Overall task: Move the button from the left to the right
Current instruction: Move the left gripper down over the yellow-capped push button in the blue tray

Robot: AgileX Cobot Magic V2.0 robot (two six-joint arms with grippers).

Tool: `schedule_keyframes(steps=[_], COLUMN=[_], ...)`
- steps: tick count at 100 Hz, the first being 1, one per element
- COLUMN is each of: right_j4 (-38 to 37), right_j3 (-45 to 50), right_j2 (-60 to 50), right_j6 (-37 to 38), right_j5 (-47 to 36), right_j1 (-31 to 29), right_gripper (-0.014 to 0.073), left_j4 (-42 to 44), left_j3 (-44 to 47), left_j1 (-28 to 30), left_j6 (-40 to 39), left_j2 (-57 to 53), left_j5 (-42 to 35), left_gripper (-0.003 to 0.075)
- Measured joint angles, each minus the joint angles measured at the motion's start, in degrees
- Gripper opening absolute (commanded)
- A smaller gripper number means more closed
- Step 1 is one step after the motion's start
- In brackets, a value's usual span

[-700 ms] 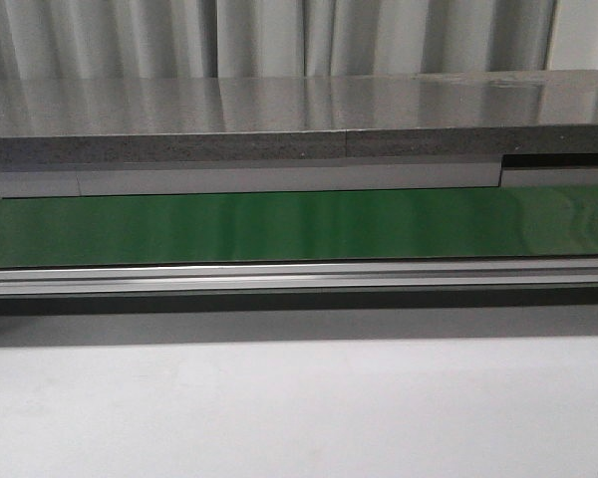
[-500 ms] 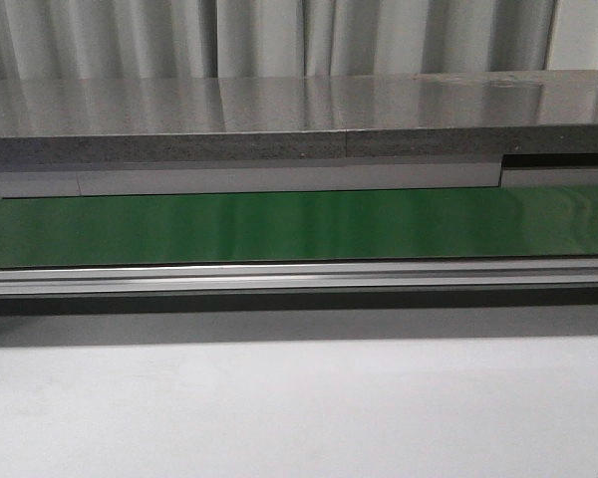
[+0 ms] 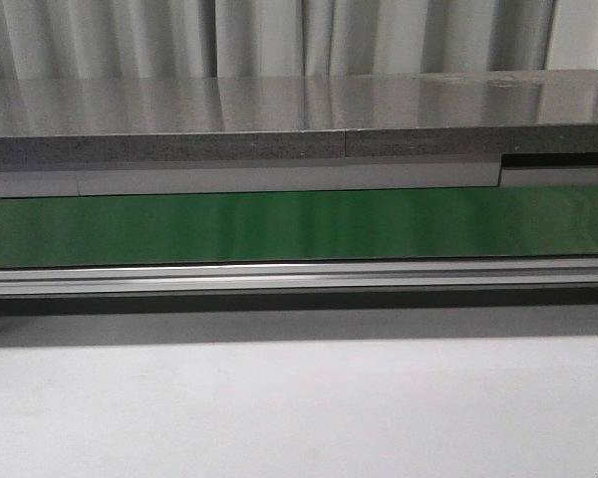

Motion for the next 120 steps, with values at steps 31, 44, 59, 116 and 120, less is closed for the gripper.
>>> schedule_keyframes(steps=[31, 44, 59, 116, 120], right_j4=[0.0, 0.0, 0.0, 0.0, 0.0], right_j3=[0.0, 0.0, 0.0, 0.0, 0.0], right_j2=[0.0, 0.0, 0.0, 0.0, 0.0], right_j6=[0.0, 0.0, 0.0, 0.0, 0.0], right_j5=[0.0, 0.0, 0.0, -0.1, -0.1], right_j1=[0.0, 0.0, 0.0, 0.0, 0.0], right_gripper=[-0.0068, -0.0068, -0.0068, -0.0068, -0.0068], left_j4=[-2.7, -1.9, -0.6, -0.3, -0.3], left_j3=[-18.9, -29.0, -38.0, -42.9, -42.9], left_j1=[0.0, 0.0, 0.0, 0.0, 0.0], left_j6=[0.0, 0.0, 0.1, 1.1, 1.1], left_j2=[15.3, 25.2, 36.6, 55.1, 55.3], left_j5=[13.8, 23.8, 32.5, 35.6, 35.6], left_gripper=[-0.002, -0.002, -0.002, 0.0, 0.0037])
